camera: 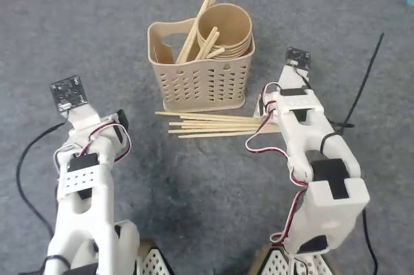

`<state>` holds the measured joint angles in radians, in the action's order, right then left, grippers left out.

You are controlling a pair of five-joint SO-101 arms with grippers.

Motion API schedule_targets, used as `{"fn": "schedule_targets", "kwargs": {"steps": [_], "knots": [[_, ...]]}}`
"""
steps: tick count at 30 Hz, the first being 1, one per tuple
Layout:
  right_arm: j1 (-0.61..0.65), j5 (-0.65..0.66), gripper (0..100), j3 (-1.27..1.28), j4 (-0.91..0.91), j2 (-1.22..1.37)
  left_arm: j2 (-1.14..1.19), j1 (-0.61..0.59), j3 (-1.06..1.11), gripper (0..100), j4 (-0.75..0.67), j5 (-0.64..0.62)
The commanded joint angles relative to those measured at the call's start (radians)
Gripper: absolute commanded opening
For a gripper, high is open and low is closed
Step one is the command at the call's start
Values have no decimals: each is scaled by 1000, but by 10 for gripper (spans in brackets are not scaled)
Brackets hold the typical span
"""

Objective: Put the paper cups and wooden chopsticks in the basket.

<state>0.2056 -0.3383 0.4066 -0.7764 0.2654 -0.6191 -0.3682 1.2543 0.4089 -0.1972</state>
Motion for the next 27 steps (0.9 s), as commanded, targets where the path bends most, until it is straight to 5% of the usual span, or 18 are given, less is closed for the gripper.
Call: {"fn": "schedule_targets", "kwargs": {"steps": [1,10,18,27], "knots": [[56,106,9,17,-116,-44,2,2,-36,196,-25,11],[186,307,9,407,-139,-358,2,2,-36,196,-26,11],[189,339,13,601,-189,-789,2,-3,-36,196,-26,11],[410,359,161,606,-410,-1053,2,-71,-44,196,-28,5]]}}
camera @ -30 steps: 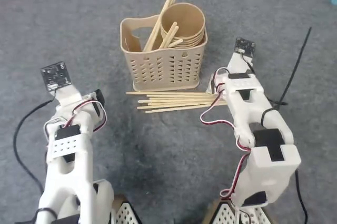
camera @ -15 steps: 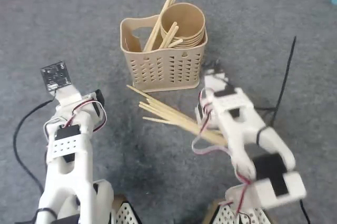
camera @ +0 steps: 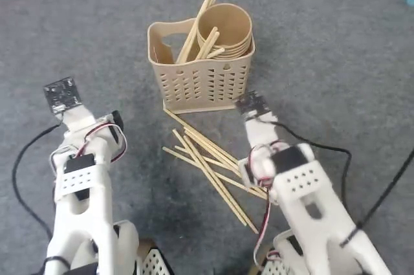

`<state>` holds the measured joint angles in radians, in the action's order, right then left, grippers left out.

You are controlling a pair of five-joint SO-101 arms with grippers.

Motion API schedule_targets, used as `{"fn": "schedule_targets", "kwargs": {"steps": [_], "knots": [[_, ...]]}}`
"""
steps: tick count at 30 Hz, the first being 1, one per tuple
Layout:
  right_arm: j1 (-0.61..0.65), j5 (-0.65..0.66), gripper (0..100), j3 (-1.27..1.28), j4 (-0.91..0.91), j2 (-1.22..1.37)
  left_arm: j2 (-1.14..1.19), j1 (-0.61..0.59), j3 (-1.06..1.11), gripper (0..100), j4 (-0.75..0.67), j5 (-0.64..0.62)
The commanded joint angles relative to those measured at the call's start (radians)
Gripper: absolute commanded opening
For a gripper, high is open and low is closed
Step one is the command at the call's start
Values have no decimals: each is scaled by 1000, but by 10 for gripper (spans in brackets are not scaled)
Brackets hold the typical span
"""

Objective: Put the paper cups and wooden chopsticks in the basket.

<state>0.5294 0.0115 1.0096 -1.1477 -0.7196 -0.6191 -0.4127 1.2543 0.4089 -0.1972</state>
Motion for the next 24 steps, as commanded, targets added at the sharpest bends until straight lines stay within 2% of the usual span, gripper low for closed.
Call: {"fn": "schedule_targets", "kwargs": {"steps": [1,5,17,24], "knots": [[114,9,151,3,-38,-68,2,-32,-48,196,-28,3],[162,17,121,6,13,-67,3,-60,-58,196,-32,2],[160,95,147,138,303,-59,3,-63,-58,196,-32,2],[124,100,106,115,490,199,3,-63,-56,196,-32,2]]}}
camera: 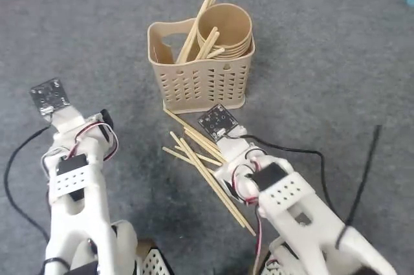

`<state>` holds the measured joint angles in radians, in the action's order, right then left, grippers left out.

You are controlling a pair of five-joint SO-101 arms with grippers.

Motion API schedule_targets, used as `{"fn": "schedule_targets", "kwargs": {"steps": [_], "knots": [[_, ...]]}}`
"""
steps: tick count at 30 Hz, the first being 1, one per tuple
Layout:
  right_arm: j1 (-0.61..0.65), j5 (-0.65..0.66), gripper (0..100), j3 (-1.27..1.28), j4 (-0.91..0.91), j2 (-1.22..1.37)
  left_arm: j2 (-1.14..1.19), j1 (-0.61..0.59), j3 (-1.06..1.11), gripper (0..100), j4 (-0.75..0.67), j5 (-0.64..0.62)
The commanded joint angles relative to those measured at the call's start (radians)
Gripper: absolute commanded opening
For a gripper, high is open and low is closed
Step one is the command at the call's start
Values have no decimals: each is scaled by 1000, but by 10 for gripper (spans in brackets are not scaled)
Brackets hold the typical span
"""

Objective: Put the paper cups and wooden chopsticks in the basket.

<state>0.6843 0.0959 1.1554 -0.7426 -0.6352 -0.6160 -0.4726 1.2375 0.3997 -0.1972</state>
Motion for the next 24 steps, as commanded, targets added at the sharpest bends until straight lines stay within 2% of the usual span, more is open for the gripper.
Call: {"fn": "schedule_targets", "kwargs": {"steps": [1,4,11,13,17,24], "knots": [[-42,26,103,-46,108,171,0,-3,-39,196,-23,2],[-71,48,104,-117,139,329,0,-3,-39,196,-23,2],[-70,46,104,-265,16,475,0,-3,-42,196,-25,2],[-71,46,92,-267,10,475,0,0,-42,196,-25,2],[-73,46,6,-270,8,467,2,2,-38,196,-49,2],[-108,44,8,-265,-91,265,2,2,-38,196,-51,2]]}}
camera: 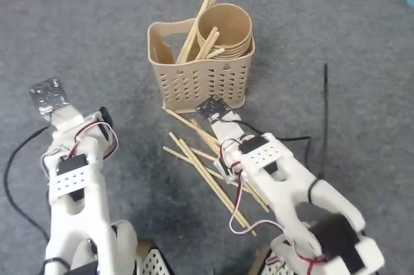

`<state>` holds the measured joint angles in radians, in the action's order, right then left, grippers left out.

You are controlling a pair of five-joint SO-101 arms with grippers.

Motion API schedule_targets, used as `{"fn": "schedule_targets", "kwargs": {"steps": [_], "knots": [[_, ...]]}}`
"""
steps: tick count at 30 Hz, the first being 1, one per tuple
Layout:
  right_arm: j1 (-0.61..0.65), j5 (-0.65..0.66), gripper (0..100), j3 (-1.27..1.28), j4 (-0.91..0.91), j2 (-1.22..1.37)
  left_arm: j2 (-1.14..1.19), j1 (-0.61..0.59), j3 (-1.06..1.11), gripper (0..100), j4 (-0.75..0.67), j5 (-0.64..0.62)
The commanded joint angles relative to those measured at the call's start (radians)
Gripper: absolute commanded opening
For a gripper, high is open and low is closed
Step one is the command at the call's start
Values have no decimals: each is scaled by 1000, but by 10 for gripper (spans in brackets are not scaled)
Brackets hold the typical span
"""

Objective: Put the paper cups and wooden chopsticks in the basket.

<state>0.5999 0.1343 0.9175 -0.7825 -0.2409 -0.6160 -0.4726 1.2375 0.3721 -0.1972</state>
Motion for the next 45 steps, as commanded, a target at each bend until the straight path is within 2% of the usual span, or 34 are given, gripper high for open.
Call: {"fn": "schedule_targets", "kwargs": {"steps": [1,13,19,24,27,30,33,39,45], "knots": [[-24,6,8,-26,-79,-170,2,2,-39,196,-23,2],[-13,15,8,-28,-335,-730,2,2,-39,196,-23,2],[-12,15,8,-26,-338,-967,2,2,-38,196,-23,2],[39,2,8,-25,-312,-1032,2,0,-36,196,-21,2],[35,-95,8,-25,-205,-1044,2,-2,-36,196,-20,2],[36,-233,8,-25,-39,-1046,2,-2,-36,196,-20,2],[38,-316,9,-25,140,-1041,2,-2,-36,196,-20,2],[38,-328,9,-25,496,-989,2,-2,-35,196,-18,2],[33,-327,9,-32,917,-779,2,-2,-35,196,-20,3]]}}
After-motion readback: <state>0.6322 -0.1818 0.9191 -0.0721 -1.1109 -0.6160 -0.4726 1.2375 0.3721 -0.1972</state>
